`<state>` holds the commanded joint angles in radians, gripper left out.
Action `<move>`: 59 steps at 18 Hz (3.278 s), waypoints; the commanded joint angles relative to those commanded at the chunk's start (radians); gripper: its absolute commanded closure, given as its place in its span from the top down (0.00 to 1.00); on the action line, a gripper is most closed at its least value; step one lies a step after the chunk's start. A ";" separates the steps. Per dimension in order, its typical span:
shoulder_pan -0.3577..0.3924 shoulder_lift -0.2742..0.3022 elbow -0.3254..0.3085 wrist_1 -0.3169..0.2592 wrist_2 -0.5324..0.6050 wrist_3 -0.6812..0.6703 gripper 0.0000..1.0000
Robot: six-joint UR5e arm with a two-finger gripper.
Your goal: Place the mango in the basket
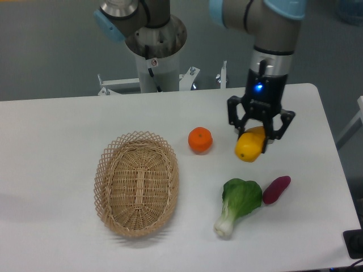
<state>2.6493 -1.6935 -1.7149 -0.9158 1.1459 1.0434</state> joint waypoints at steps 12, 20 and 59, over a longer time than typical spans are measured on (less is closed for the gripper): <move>-0.273 -0.063 -0.089 0.080 0.281 -0.229 0.49; -0.431 -0.173 -0.089 0.185 0.396 -0.426 0.49; -0.513 -0.252 -0.058 0.206 0.465 -0.419 1.00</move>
<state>2.1366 -1.9452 -1.7733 -0.7102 1.6107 0.6242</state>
